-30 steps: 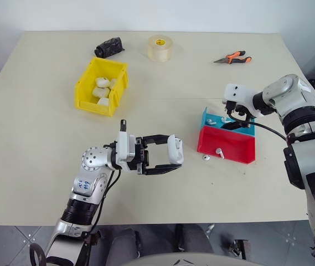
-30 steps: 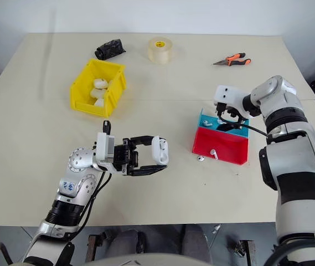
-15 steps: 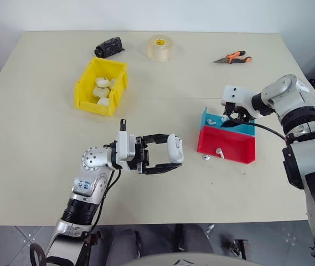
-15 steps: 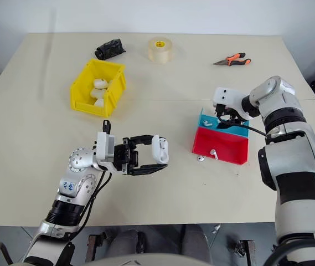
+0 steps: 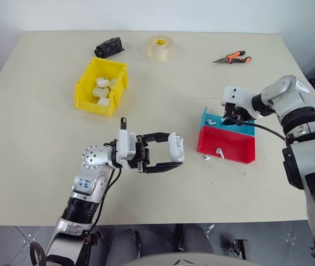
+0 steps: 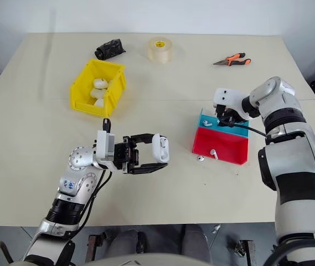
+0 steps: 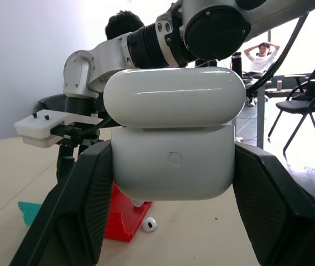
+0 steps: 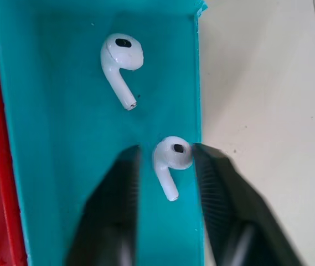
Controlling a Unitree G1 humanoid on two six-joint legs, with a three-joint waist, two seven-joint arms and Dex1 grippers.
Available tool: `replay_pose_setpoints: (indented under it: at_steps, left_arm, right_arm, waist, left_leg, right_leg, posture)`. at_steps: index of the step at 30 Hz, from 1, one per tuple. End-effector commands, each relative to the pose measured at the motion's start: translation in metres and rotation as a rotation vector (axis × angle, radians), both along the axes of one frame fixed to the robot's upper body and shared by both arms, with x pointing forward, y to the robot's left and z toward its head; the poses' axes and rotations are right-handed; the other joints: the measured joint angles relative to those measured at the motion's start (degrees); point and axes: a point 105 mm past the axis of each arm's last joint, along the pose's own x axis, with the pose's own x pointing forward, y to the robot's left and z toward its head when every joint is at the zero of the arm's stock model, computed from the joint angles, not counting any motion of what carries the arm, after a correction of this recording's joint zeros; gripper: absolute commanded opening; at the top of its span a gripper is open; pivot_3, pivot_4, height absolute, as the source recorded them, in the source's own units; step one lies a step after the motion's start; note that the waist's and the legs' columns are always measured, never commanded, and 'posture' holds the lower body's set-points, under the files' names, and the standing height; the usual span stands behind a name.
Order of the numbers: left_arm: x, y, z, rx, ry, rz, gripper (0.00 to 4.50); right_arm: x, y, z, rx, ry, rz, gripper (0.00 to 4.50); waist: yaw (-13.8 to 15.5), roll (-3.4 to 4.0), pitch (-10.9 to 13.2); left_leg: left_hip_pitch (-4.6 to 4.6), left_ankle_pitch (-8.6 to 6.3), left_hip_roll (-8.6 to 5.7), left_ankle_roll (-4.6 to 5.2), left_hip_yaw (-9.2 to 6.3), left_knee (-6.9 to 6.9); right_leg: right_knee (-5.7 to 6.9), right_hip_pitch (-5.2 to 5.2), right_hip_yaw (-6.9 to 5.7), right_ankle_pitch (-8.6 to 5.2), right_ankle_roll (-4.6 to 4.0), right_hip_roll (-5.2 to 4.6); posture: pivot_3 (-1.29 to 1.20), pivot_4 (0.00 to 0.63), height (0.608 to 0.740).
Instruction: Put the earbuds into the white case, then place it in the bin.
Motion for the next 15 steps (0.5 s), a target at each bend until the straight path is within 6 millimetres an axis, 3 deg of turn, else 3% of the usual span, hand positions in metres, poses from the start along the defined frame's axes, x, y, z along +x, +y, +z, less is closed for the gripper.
replay_pose_setpoints:
  at_steps: [1,7,10,15]
  left_arm:
    - [-0.004,-0.001,0.009,-0.020,-0.039,-0.011,2.81]
    - [-0.004,-0.001,0.009,-0.019,-0.038,-0.011,2.81]
    - [-0.003,-0.001,0.009,-0.019,-0.039,-0.010,2.81]
    - [-0.004,-0.001,0.009,-0.016,-0.040,-0.013,2.81]
  right_arm:
    - [-0.002,-0.009,-0.003,-0.011,0.010,-0.032,1.08]
    - [-0.003,-0.010,-0.004,-0.014,0.019,-0.033,1.08]
    - [-0.004,-0.008,-0.004,-0.002,0.027,-0.022,0.59]
    - [0.001,-0.007,0.008,0.062,-0.039,-0.034,0.54]
  waist:
    - [0.0,0.00,0.0]
    - [0.0,0.00,0.0]
    - [0.0,0.00,0.0]
    - [0.0,0.00,0.0]
  left_leg:
    - [0.00,0.00,0.00,0.00,0.00,0.00]
    - [0.00,0.00,0.00,0.00,-0.01,0.00]
    - [0.00,0.00,0.00,0.00,-0.01,0.00]
    - [0.00,0.00,0.00,0.00,0.00,0.00]
  right_leg:
    - [0.00,0.00,0.00,0.00,0.00,0.00]
    - [0.00,0.01,0.00,0.00,0.00,0.00]
    - [0.00,0.01,0.00,0.00,0.00,0.00]
    - [0.00,0.01,0.00,0.00,0.00,0.00]
  posture:
    - [0.00,0.150,0.740]
    - [0.00,0.150,0.740]
    - [0.00,0.150,0.740]
    - [0.00,0.150,0.740]
